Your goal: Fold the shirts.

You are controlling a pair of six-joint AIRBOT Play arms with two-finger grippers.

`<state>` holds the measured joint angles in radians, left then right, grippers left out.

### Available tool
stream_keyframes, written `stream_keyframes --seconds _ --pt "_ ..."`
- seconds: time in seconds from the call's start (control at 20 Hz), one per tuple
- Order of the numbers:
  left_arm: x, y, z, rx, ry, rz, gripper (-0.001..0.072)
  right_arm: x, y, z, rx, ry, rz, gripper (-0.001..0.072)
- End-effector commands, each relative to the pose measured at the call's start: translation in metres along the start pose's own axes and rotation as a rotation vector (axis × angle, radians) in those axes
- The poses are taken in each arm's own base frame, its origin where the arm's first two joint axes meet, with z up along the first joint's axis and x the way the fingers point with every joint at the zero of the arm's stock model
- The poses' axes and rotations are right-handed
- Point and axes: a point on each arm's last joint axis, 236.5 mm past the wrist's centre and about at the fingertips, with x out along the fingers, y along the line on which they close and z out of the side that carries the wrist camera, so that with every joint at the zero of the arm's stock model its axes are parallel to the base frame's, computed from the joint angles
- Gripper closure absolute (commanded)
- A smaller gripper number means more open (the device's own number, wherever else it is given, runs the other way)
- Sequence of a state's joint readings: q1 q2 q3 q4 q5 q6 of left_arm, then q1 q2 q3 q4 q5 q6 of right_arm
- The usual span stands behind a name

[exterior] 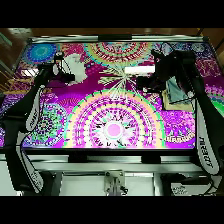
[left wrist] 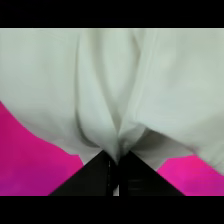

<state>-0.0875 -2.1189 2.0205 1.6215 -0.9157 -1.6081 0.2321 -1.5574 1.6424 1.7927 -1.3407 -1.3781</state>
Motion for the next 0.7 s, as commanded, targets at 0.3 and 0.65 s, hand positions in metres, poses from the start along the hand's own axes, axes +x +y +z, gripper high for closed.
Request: stream_keyframes --seconds 0.3,0.65 --pt "-0.35 -0.12 0.125 0.218 -0.601 -0.188 0.0676 -0.094 0.002 0.017 -0.073 -0.193 -0.055 0.0094" --pt "-0.443 -0.193 -0.024 0.397 -0.318 -0.387 0.0675 -0.287 0.0 -0.013 -0.063 -0.63 -0.093 0.0094"
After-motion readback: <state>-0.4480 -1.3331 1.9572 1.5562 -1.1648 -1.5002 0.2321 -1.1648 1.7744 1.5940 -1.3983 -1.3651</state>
